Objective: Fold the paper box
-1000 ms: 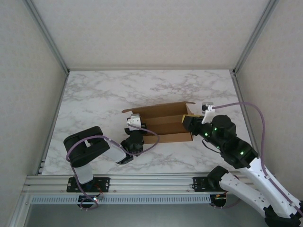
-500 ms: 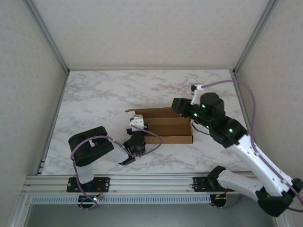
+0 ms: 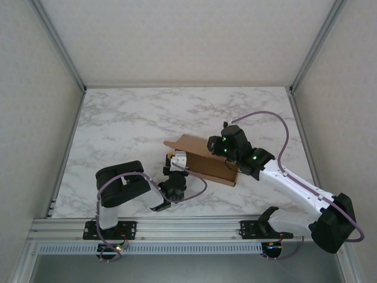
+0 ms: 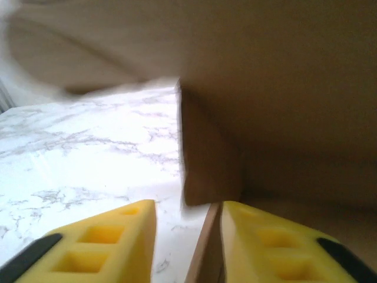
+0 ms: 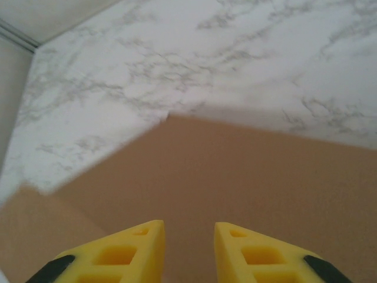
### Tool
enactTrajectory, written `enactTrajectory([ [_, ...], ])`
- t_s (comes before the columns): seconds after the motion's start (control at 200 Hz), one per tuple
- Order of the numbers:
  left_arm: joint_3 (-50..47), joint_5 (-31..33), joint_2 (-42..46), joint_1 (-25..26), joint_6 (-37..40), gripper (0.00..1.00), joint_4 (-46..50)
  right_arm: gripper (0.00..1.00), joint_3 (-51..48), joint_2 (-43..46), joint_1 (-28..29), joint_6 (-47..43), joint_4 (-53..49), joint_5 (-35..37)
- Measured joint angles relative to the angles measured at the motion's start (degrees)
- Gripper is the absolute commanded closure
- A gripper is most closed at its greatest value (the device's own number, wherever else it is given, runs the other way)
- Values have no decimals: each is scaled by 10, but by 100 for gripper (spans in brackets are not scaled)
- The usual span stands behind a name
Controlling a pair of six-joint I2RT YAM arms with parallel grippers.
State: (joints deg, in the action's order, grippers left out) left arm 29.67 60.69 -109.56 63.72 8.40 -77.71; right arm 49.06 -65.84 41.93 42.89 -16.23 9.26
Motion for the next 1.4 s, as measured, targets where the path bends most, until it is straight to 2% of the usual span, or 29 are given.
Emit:
enactTrajectory([
  [0.21,-19,-34,14,4,-16,43,67,72,-23,1,0,2,23,5],
  [0.371,-40,-57,68,9,-29,42,104,71,-24,6,0,-1,36,15],
  [0.546,-54,-72,172,10,-66,43,170,71,-24,6,0,-16,36,14],
  [0.721,-7,-68,287,-9,-178,43,368,71,-24,-2,0,-28,35,-1],
  [0.876,62,-43,337,-17,-218,41,515,71,-32,-12,0,-33,36,-16],
  [0.956,81,-50,367,-32,-243,41,576,70,-39,-18,0,-35,36,-19],
  [1.051,96,-78,408,-73,-277,42,628,70,-52,-20,0,-35,37,-20],
  [1.182,115,-148,443,-135,-304,41,669,70,-68,-21,0,-37,37,-23],
  [1.402,181,-326,383,-207,-307,38,697,70,-84,-37,0,-48,48,-33],
])
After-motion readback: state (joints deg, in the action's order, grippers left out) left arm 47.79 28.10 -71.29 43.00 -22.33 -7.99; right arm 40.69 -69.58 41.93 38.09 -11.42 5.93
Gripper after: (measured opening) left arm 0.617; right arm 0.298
